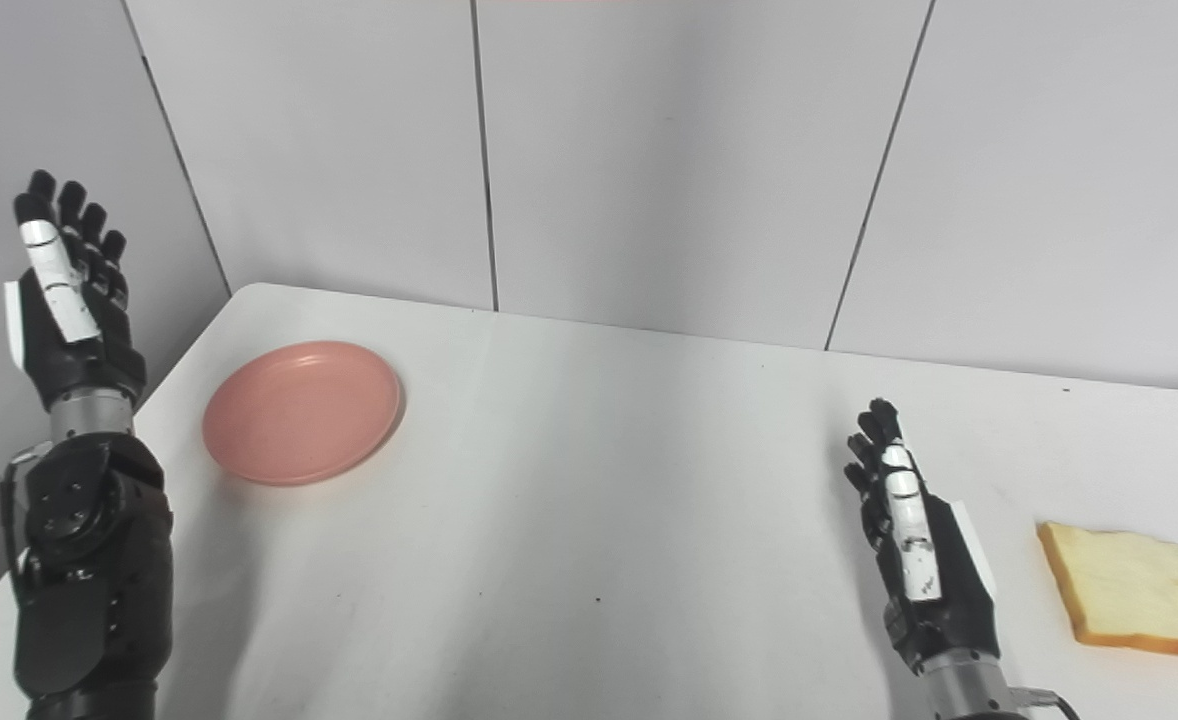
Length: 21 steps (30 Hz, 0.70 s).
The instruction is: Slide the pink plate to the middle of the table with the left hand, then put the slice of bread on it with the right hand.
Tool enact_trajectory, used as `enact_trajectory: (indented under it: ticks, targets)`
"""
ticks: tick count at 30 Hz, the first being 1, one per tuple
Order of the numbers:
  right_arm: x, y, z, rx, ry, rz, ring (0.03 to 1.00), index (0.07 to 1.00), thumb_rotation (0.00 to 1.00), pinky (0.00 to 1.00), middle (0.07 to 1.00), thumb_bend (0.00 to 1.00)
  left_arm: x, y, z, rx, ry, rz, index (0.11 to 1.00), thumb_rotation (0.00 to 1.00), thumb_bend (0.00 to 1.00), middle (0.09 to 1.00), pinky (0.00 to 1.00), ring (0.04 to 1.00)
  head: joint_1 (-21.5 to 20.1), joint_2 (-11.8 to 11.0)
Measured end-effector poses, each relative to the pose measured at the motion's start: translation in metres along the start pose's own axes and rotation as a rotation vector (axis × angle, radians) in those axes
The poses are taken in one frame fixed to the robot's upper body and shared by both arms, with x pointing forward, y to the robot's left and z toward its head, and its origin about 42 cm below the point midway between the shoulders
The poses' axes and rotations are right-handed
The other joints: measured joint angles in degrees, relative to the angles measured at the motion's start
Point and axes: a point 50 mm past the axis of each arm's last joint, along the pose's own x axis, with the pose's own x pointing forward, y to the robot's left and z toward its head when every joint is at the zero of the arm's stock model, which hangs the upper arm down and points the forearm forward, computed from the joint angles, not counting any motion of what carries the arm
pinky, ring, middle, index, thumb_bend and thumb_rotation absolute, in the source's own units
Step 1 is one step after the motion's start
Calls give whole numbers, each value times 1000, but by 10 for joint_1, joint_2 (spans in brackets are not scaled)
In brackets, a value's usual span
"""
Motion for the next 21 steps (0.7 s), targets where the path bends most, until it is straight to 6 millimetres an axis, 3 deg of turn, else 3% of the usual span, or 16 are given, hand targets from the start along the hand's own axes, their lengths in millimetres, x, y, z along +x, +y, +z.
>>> enact_trajectory:
  ticks: [21]
  targets:
    - [0,0,0,0,0,-2,1000,1000,1000,1000,1000,134,11,23,-39,-2,105,57,987,1000,711,982,995,985,14,-4]
